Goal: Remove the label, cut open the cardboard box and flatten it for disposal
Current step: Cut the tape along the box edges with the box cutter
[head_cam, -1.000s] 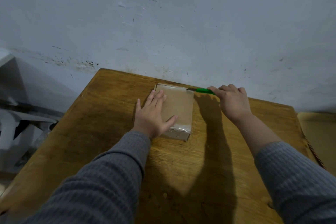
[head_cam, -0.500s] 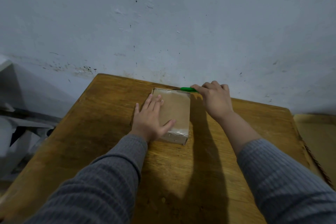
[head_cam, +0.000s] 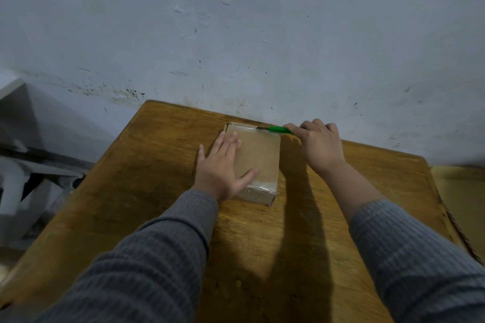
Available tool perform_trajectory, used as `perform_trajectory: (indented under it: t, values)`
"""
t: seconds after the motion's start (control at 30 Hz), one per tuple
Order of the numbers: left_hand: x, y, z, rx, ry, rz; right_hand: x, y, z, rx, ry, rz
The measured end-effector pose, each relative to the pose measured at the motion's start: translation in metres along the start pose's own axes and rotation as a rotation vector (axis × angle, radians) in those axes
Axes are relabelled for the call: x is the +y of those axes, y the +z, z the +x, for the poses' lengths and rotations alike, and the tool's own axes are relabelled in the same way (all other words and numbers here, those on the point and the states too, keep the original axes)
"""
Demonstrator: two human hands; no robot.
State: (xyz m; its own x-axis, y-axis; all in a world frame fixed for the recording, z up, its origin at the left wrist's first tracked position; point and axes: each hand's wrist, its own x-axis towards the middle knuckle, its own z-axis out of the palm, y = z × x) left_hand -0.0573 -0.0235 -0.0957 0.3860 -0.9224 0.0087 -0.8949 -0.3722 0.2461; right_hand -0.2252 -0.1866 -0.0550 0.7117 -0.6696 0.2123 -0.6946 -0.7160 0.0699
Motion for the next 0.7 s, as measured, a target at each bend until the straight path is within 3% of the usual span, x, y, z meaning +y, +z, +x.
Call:
perform_trajectory:
  t: [0.57, 0.7]
  values:
    - [-0.001, -0.001, 0.0, -0.03, 0.02, -0.038, 0.037, -0.001, -0.024, -0.02, 0.084, -0.004]
    - [0.008, -0.014, 0.011, -0.098, -0.029, -0.004, 0.031, -0.008, -0.021, 0.056, 0.142, 0.169]
